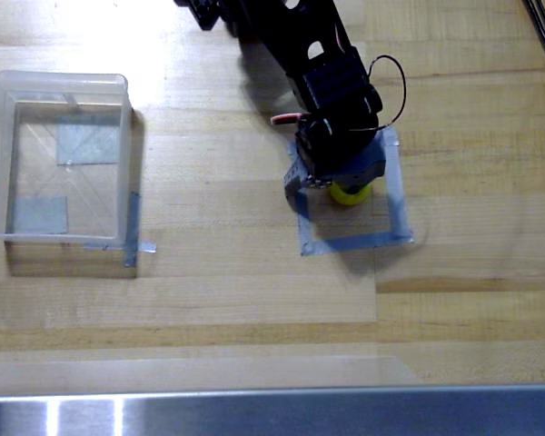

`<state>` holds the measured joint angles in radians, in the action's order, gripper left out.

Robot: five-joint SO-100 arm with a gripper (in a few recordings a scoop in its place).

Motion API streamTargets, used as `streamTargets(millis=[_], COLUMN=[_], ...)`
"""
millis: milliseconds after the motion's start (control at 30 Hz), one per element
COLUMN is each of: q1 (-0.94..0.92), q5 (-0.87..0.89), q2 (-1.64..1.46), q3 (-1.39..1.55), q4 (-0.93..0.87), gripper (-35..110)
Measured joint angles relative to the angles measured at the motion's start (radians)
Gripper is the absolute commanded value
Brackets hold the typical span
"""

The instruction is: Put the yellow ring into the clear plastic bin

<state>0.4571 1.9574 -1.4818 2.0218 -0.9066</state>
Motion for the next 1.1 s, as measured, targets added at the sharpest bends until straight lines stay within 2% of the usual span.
streamTargets(millis=[333, 500, 633, 1100], q1=[-0.014, -0.055, -0.008, -0.017], q5=[-0.018, -0.009, -0.018, -0.014], q2=[-0.011, -0.052, -0.052, -0.103], q3=[0.008, 0.031, 0.037, 0.098], q4=[-0.006, -0.005, -0.003, 0.011], gripper=[7, 5, 5, 5])
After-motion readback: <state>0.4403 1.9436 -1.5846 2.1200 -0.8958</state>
